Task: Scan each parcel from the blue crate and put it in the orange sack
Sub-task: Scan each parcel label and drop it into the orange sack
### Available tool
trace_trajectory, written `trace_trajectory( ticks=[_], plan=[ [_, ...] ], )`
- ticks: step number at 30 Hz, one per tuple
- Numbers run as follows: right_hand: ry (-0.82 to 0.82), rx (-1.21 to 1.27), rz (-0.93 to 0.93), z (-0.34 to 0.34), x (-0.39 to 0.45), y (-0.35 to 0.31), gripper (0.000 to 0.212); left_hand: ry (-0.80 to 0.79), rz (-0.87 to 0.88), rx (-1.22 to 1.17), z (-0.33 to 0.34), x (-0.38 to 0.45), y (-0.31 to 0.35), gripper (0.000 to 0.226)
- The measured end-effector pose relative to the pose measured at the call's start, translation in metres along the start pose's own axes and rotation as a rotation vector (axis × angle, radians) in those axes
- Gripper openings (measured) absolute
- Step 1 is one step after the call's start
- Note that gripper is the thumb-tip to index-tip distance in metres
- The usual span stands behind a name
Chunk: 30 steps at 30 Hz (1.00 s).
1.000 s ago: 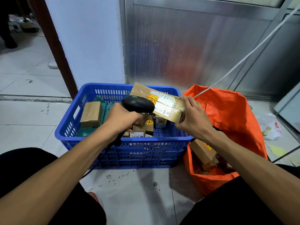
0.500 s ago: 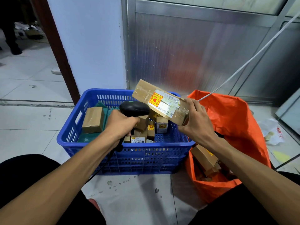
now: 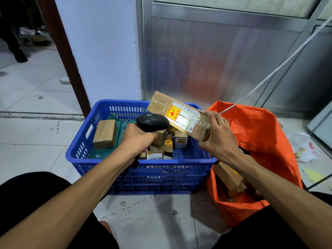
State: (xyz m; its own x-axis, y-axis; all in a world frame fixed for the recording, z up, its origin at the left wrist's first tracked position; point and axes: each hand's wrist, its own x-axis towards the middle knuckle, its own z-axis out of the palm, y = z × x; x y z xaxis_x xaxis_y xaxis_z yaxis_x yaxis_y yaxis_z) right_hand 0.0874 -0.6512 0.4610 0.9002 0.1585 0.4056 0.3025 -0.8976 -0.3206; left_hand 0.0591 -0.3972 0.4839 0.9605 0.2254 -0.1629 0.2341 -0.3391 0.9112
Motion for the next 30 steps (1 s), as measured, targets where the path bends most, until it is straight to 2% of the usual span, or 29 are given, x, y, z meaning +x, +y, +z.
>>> trace_trajectory(
  ticks=[19,30],
  plan=[
    [-0.011,-0.004,0.005,-0.0007,-0.0021,-0.0015,0.103,-0.049,0.015,0.045,0.0017,-0.0012,0.0006,0.018],
    [-0.038,-0.019,0.013,-0.0001,-0.0018,-0.0021,0.105,0.008,-0.002,0.051,0.0019,0.0021,-0.002,0.018]
  ],
)
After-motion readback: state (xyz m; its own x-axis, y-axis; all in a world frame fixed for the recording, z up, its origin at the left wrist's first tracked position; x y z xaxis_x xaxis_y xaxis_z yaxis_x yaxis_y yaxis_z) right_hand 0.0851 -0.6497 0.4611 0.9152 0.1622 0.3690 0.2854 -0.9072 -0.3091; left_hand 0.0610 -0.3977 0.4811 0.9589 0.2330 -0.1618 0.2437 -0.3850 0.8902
